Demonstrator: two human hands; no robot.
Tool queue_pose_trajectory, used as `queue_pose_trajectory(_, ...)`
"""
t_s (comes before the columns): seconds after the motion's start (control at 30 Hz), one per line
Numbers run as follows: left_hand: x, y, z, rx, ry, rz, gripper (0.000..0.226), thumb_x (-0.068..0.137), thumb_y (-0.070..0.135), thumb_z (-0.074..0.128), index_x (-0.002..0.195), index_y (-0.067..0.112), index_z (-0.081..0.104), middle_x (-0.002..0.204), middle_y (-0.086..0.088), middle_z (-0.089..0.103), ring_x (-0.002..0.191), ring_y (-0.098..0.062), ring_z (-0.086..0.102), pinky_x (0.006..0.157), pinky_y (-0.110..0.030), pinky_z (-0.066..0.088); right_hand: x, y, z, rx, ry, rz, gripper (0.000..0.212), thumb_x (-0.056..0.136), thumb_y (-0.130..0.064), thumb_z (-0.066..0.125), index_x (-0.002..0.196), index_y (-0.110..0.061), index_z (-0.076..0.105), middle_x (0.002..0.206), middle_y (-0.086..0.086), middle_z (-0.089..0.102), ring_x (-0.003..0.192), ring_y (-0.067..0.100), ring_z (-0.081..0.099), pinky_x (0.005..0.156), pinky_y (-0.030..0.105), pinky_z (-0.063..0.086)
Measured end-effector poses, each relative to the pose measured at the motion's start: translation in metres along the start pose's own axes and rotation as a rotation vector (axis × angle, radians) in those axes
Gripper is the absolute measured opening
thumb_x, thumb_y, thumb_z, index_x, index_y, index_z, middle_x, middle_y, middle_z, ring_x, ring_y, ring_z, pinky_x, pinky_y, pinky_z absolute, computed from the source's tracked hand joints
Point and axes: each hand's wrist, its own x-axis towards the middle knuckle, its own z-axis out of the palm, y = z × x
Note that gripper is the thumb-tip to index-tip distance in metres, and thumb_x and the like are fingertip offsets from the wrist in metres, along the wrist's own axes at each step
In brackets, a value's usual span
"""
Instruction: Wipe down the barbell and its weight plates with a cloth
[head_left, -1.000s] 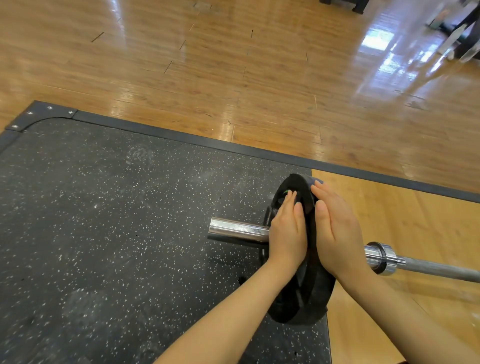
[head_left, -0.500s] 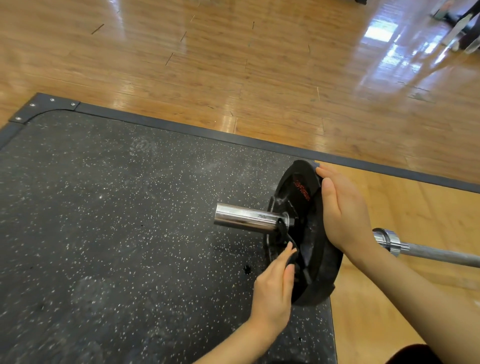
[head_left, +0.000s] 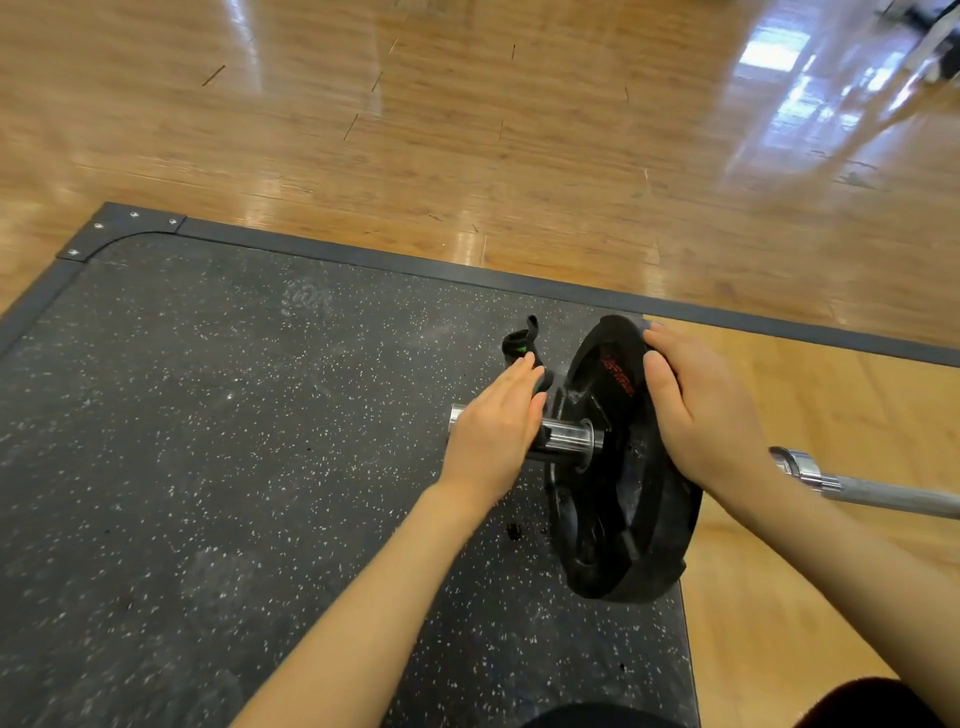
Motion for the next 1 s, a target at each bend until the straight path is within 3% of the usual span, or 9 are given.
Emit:
queue_pose_trajectory(0.1,0.005,-0.022,0.013,0.225,-0.167,0.102,0.026,0.089,0.010,0.067,0.110,-0.005,0.069,0.115,-0.019,0.068,0.106,-0.031,0.067,0.082,-0.041,0.058,0.013,0.004,-0.010,-0.053,-0.068,0.004,0.050,0.104,-0.036,0.033,0.146,-0.010,0.041,0.153,0.005,0.037,0.145,0.016,0.026,0.115,0.026,0.018)
queue_pose_trajectory(0.27,0.003,-0.028,0.014,0.290,-0.321,0.134,0.041,0.096,0.035,0.045,0.112,0.005,0.068,0.111,-0.009,0.070,0.095,-0.026,0.068,0.080,-0.035,0.055,0.037,0.008,-0.010,-0.137,-0.207,-0.003,0.055,0.104,-0.034,0.030,0.152,-0.007,0.026,0.161,0.006,0.017,0.149,0.016,0.008,0.119,0.028,0.006)
queue_pose_trajectory(0.37,0.000,-0.027,0.009,0.320,-0.402,0.120,0.044,0.093,0.037,0.054,0.119,0.003,0.065,0.116,-0.011,0.067,0.101,-0.026,0.065,0.093,-0.040,0.052,0.036,0.006,-0.009,-0.160,-0.320,0.024,0.066,0.098,-0.045,0.019,0.151,-0.006,0.028,0.160,0.009,0.021,0.149,0.019,0.012,0.121,0.035,0.008)
queue_pose_trajectory(0.47,-0.002,-0.019,0.004,0.316,-0.465,0.075,0.039,0.085,0.018,0.072,0.119,0.000,0.064,0.118,-0.017,0.066,0.105,-0.031,0.065,0.101,-0.045,0.047,0.029,0.005,-0.012,-0.211,-0.360,0.008,0.075,0.095,-0.052,0.010,0.152,-0.006,0.026,0.160,0.009,0.021,0.149,0.020,0.013,0.122,0.035,0.007)
queue_pose_trajectory(0.6,-0.005,-0.003,-0.010,0.276,-0.534,-0.011,0.046,0.078,-0.002,0.076,0.122,-0.003,0.062,0.127,-0.021,0.061,0.114,-0.035,0.062,0.106,-0.045,0.039,0.011,0.002,-0.013,-0.270,-0.370,-0.010,0.070,0.097,-0.047,0.018,0.152,-0.005,0.023,0.160,0.010,0.019,0.149,0.021,0.010,0.122,0.034,0.002)
queue_pose_trajectory(0.8,-0.019,0.026,-0.039,0.255,-0.600,-0.272,0.049,0.099,0.011,0.051,0.146,0.010,0.038,0.156,-0.009,0.031,0.143,-0.026,0.031,0.120,-0.031,0.009,-0.032,-0.009,-0.019,-0.257,-0.351,-0.030,0.071,0.098,-0.048,0.021,0.152,-0.002,0.020,0.161,0.011,0.014,0.148,0.016,0.001,0.121,0.035,0.000)
queue_pose_trajectory(0.93,-0.029,0.051,-0.068,0.226,-0.529,-0.513,0.045,0.099,0.015,0.052,0.143,0.011,0.045,0.152,-0.007,0.038,0.139,-0.029,0.037,0.116,-0.029,0.016,-0.067,-0.019,-0.025,-0.292,-0.385,-0.018,0.070,0.099,-0.046,0.025,0.152,0.001,0.019,0.161,0.015,0.014,0.150,0.024,0.004,0.121,0.043,0.009)
queue_pose_trajectory(1.0,-0.033,0.062,-0.079,0.260,-0.515,-0.549,0.041,0.098,0.013,0.054,0.139,0.009,0.050,0.148,-0.008,0.044,0.134,-0.029,0.043,0.112,-0.028,0.019,-0.086,-0.025,-0.029,-0.312,-0.410,-0.012,0.070,0.099,-0.046,0.025,0.152,0.001,0.018,0.161,0.015,0.013,0.150,0.026,0.005,0.120,0.043,0.010)
